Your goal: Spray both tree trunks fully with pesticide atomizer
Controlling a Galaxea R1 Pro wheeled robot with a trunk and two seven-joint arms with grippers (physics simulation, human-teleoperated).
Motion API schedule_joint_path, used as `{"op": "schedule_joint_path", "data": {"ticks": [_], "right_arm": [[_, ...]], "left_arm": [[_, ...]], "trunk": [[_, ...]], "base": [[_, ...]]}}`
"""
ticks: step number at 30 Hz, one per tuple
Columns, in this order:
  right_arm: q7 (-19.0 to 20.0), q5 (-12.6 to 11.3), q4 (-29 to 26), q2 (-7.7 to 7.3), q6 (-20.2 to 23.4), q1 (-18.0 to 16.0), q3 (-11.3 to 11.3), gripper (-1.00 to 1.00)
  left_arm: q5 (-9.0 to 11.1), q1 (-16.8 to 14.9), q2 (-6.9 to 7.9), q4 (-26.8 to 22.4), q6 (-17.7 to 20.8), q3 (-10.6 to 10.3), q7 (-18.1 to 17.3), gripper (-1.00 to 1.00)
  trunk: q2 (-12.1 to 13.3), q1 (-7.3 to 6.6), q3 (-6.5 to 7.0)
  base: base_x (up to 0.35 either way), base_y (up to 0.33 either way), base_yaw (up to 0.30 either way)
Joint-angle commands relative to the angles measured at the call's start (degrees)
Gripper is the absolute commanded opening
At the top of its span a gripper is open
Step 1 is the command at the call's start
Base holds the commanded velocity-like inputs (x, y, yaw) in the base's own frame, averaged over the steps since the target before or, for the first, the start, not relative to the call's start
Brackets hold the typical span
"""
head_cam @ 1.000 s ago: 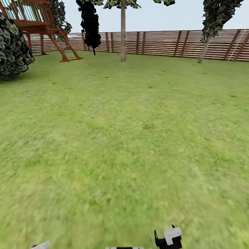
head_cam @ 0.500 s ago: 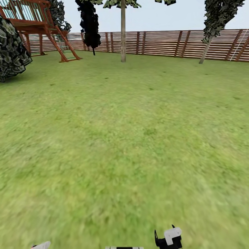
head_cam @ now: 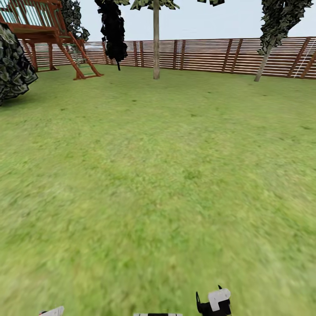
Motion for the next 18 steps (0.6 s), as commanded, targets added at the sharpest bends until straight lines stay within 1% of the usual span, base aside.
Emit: {"op": "schedule_joint_path", "data": {"ticks": [1,18], "right_arm": [[0.0,0.0,0.0,0.0,0.0,0.0,0.0,1.0],[0.0,0.0,0.0,0.0,0.0,0.0,0.0,1.0]], "left_arm": [[0.01,0.0,0.01,0.0,-0.01,0.02,-0.01,-1.0],[0.01,0.0,0.01,-0.01,-0.01,0.02,-0.01,-1.0]], "trunk": [[0.0,0.0,0.0],[0.0,0.0,0.0]], "base": [[0.344,0.0,0.0],[0.344,0.0,0.0]]}}
